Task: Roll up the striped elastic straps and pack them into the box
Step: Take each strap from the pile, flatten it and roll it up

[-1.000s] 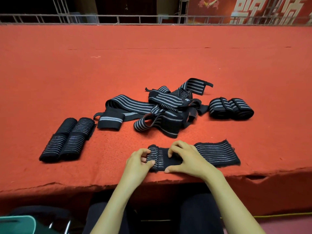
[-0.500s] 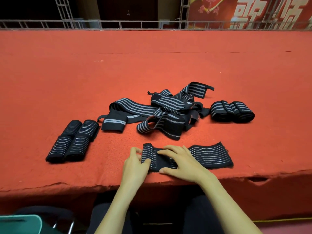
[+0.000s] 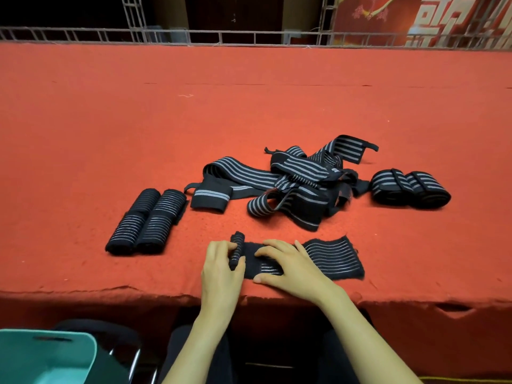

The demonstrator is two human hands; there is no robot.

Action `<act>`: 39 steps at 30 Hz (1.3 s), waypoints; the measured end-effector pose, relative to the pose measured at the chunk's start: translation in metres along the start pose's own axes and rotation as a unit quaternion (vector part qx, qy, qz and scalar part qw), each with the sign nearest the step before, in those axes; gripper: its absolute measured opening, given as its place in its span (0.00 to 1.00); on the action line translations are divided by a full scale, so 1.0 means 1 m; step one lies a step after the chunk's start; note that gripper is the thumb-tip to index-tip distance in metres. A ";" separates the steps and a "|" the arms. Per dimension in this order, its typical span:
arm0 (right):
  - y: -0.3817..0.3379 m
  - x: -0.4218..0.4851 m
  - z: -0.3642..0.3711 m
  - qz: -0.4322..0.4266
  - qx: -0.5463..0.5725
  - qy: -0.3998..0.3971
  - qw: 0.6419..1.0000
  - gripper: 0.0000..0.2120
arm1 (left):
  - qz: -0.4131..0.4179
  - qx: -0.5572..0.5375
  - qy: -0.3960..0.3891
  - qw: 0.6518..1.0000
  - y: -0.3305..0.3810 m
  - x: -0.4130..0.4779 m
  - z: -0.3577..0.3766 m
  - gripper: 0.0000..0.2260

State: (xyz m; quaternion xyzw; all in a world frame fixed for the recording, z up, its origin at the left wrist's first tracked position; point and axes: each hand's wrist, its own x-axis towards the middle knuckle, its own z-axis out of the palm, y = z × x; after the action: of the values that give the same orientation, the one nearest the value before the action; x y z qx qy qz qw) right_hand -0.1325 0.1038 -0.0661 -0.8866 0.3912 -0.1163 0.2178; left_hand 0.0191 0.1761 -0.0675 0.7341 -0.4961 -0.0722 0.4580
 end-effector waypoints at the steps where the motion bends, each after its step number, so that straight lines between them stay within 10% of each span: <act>1: 0.003 -0.002 -0.001 0.003 0.000 0.005 1.000 0.25 | 0.008 -0.001 -0.008 1.000 0.000 0.000 0.002 0.11; 8: 0.013 -0.010 -0.002 0.009 0.008 0.023 1.000 0.26 | 0.080 -0.012 -0.067 0.994 -0.007 -0.003 0.003 0.10; 21: 0.017 -0.010 -0.001 0.009 0.006 0.028 1.000 0.30 | -0.103 -0.118 -0.146 0.977 -0.002 0.012 -0.005 0.15; 39: 0.039 -0.031 -0.019 0.077 -0.009 0.049 0.996 0.31 | 0.163 -0.016 -0.140 0.976 0.019 -0.007 0.033 0.16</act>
State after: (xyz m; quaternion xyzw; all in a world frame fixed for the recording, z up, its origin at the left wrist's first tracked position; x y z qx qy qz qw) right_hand -0.1856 0.0983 -0.0686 -0.8488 0.4699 -0.1387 0.1989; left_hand -0.0156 0.1602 -0.0751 0.6185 -0.6672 -0.1070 0.4011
